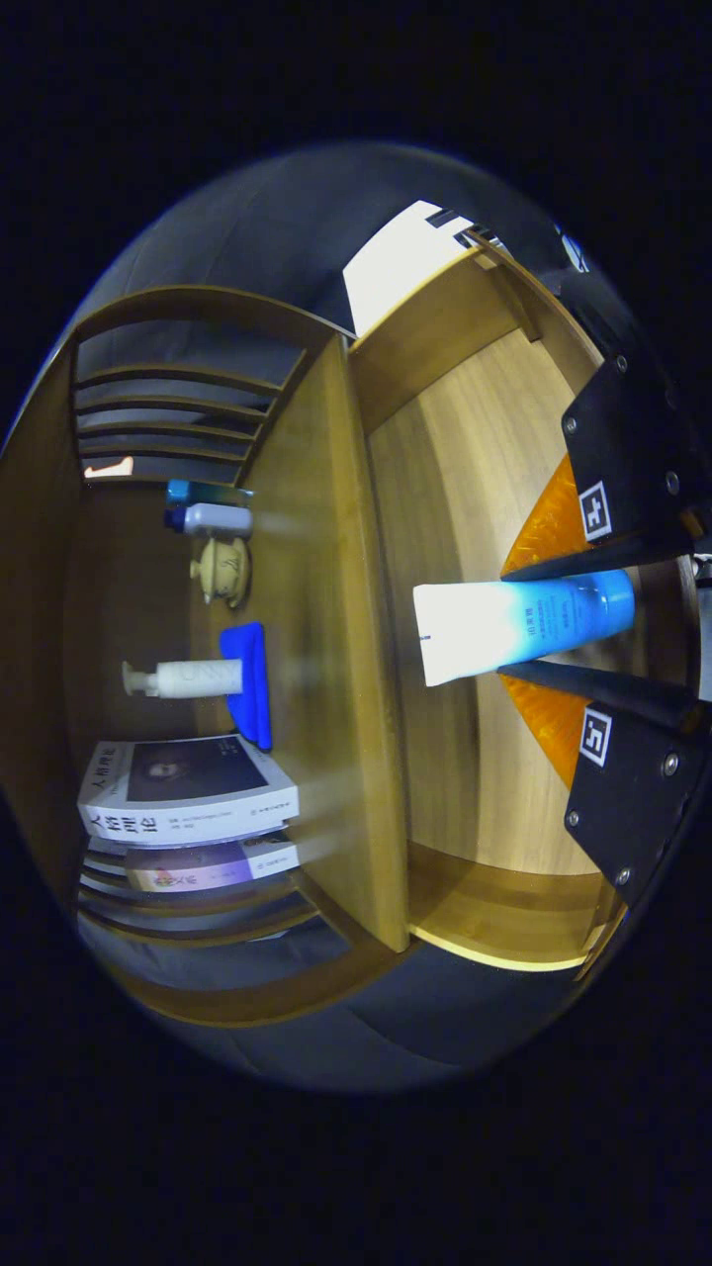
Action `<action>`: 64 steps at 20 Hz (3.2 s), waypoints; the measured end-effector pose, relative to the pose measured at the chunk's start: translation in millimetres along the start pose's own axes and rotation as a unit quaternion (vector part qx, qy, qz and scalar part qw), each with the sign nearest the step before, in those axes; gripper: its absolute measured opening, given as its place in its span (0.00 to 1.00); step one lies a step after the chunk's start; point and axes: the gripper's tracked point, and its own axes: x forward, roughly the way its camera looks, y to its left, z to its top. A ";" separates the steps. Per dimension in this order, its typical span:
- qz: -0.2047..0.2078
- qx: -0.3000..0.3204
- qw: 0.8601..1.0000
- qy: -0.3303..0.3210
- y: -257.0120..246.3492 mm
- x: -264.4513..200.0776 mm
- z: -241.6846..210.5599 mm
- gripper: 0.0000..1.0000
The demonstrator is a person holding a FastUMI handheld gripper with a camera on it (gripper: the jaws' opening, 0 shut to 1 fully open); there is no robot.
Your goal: Pull open the drawer, take out the items inside it, and place them on the countertop above the cabinet.
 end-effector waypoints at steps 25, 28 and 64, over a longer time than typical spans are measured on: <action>0.039 0.008 0.996 -0.079 6.4 68.1 148.8 0.47; 0.056 0.004 0.996 -0.063 12.0 81.6 142.2 0.48; 0.040 0.030 0.956 -0.288 -61.4 -140.3 -4.2 0.94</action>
